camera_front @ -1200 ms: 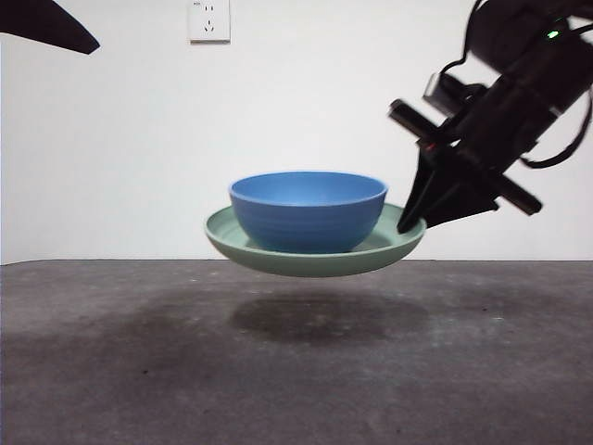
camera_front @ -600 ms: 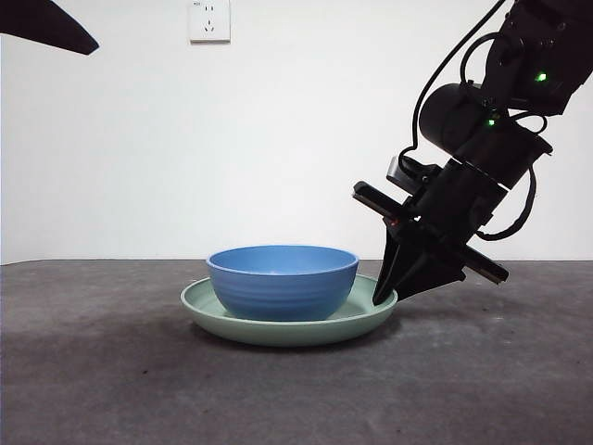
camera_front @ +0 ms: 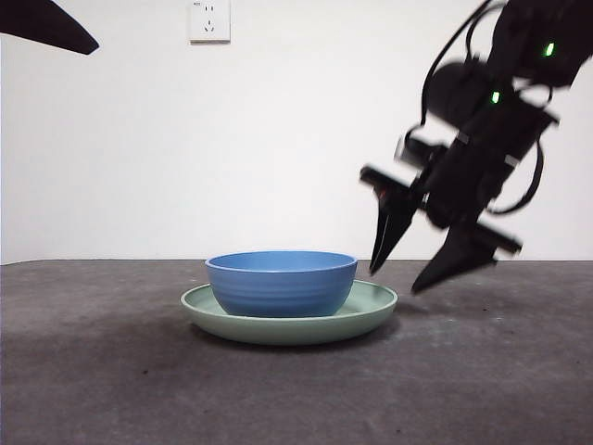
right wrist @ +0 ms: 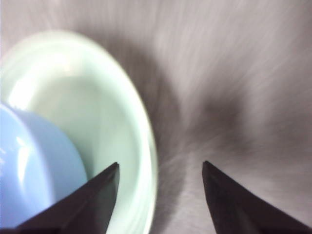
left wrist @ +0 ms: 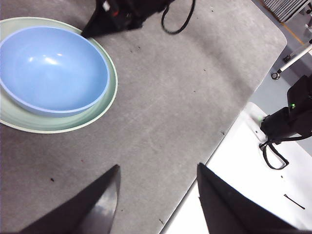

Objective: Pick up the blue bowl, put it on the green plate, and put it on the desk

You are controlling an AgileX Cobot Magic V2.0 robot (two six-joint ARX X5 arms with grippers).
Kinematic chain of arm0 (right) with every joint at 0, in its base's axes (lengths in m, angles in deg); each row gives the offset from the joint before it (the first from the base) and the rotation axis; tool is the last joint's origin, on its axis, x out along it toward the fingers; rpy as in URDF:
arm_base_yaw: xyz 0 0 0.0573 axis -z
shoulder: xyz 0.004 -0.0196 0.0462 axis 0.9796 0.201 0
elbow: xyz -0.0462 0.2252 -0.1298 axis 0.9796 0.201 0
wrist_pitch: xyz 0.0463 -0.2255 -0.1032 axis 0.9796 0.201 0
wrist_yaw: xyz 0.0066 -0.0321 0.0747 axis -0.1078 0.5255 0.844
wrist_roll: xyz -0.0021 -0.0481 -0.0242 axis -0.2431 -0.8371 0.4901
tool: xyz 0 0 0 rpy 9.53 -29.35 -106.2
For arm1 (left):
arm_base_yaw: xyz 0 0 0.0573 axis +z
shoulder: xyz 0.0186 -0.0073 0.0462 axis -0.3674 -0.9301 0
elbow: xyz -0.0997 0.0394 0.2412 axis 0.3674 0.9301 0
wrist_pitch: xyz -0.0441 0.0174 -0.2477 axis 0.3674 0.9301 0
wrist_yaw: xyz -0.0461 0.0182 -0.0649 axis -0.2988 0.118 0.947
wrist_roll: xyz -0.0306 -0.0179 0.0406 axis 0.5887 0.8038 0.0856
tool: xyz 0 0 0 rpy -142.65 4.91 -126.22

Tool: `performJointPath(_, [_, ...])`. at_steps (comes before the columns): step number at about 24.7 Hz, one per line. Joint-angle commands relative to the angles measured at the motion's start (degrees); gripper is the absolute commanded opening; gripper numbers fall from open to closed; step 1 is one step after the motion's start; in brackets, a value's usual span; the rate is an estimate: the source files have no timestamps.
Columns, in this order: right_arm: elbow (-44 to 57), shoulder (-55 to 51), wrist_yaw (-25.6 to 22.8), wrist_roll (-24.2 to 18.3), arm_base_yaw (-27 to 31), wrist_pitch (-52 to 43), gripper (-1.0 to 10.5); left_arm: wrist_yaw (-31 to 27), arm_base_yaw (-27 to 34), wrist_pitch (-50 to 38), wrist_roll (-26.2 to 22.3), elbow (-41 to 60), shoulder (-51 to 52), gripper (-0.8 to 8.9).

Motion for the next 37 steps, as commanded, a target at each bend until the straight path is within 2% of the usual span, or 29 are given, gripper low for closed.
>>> performJointPath(1, [-1.3,-5.4,-3.0,-3.5,-0.2,1.7,2.7,0.4,-0.3,-0.4,-0.5,-0.6,-0.3,2.48])
performJointPath(5, [-1.3,-17.3,-2.8,-10.0,-0.9,8.1,2.7,0.4,-0.3,-0.4,-0.5,-0.6,-0.3,2.48])
performJointPath(7, [-1.3,-23.6,-1.0,-12.7,-1.7,12.3,2.7,0.4,-0.3,-0.4,-0.5,-0.6,-0.3,2.48])
performJointPath(9, [-1.3,-29.4,1.1,-14.2,-2.2,16.9,2.7,0.4,-0.3,-0.4,-0.5,-0.6,-0.3,2.48])
performJointPath(14, [-1.3,-37.9,1.7,-16.3,-3.7,26.2,2.7,0.4,-0.3,-0.4,-0.5,-0.6,-0.3,2.48])
performJointPath(18, [0.2,-41.9,2.7,-16.6,-5.3,31.4,2.7,0.4,-0.3,-0.4,-0.4,-0.6,-0.3,2.48])
performJointPath(28, [11.9,-48.8,3.1,-16.5,-11.7,30.9,2.7,0.4,-0.3,-0.4,-0.4,-0.6,-0.3,2.48])
performJointPath(37, [13.3,-49.0,3.1,-16.2,-13.4,28.9,2.7,0.4,-0.3,-0.4,-0.4,-0.6,-0.3,2.48])
